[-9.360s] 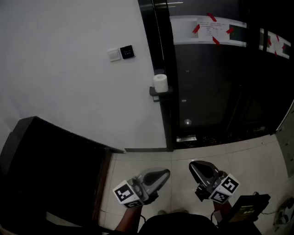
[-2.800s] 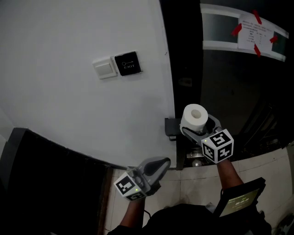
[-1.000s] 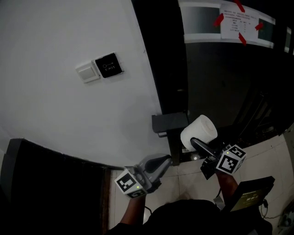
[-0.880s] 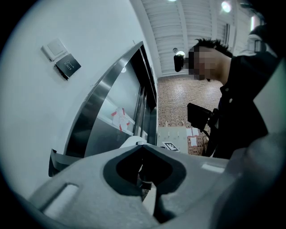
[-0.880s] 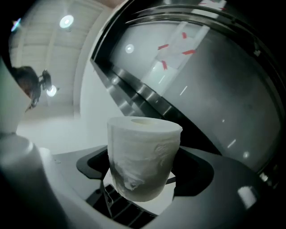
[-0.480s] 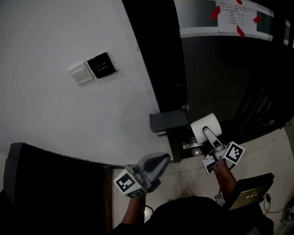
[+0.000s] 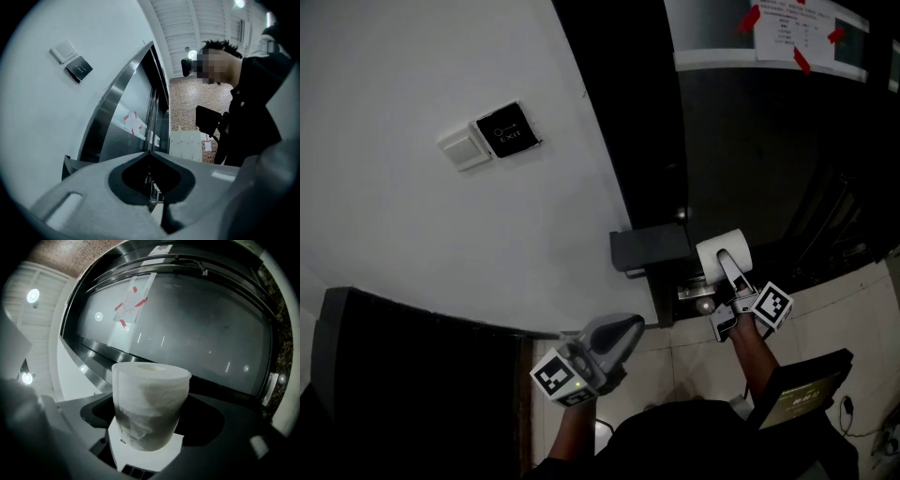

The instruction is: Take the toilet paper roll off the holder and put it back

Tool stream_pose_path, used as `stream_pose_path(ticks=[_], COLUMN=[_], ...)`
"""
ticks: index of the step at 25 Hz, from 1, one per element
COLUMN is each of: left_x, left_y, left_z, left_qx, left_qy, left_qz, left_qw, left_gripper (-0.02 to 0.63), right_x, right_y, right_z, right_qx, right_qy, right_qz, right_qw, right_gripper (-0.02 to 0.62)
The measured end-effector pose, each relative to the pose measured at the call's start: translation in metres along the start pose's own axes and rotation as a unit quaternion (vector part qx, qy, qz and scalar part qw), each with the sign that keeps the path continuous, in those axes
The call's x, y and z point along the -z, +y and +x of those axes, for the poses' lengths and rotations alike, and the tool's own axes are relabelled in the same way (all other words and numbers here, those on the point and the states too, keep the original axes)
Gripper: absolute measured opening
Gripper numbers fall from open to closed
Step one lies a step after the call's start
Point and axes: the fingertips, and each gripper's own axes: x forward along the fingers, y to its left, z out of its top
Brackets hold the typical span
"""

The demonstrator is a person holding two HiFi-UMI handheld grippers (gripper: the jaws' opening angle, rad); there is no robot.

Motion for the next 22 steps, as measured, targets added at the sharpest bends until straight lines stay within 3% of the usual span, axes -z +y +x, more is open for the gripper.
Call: stream_pose_path(ticks=[8, 22], left_x=[0.009, 0.004], left_y=[0.01, 0.001], left_z=[-0.015, -0.037], left_qx=[-0.021, -0.049], left_qy=[0.005, 0.0], left_qz=[-0.016, -0.024], left_qw=[0.9996, 0.9985], left_gripper=[-0.003, -0.003], right_x=[0.016, 0.077], right_y=[-0.047, -0.039], right_z=[0.019, 0.039], right_qx=[0.037, 0.04], right_qy=[-0.021, 0.011], right_qz=[0.067, 0.132], right_qw=[0.997, 0.99], right_gripper=[0.425, 0.425])
